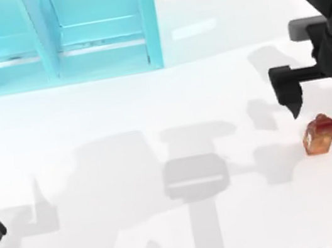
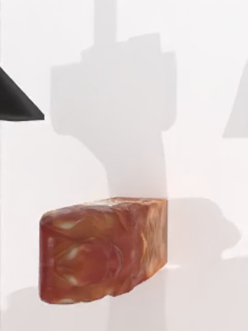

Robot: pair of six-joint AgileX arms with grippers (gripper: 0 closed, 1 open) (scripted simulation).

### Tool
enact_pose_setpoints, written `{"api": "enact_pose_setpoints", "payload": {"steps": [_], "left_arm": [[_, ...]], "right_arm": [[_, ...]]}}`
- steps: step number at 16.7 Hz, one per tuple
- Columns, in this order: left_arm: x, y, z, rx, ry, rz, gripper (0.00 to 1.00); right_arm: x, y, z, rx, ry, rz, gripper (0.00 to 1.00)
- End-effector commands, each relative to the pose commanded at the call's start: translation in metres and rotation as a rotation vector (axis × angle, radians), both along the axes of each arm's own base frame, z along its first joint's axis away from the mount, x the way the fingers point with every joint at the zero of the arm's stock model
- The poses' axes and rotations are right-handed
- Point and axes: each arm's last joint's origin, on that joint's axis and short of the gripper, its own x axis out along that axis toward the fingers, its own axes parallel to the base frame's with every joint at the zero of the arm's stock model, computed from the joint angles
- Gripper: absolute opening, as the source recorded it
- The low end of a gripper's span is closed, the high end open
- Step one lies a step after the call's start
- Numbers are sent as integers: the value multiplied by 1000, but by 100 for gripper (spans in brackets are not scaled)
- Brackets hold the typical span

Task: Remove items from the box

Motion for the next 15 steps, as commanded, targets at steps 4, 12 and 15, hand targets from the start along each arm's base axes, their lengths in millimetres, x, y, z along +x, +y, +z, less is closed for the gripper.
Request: {"api": "enact_pose_setpoints", "payload": {"steps": [4,12,15], "left_arm": [[0,0,0,0,0,0,100],[0,0,0,0,0,0,100],[0,0,0,0,0,0,100]], "right_arm": [[14,-20,7,-2,-10,-1,100],[54,-172,52,-16,-75,112,100],[46,-239,56,-19,-40,146,100]]}}
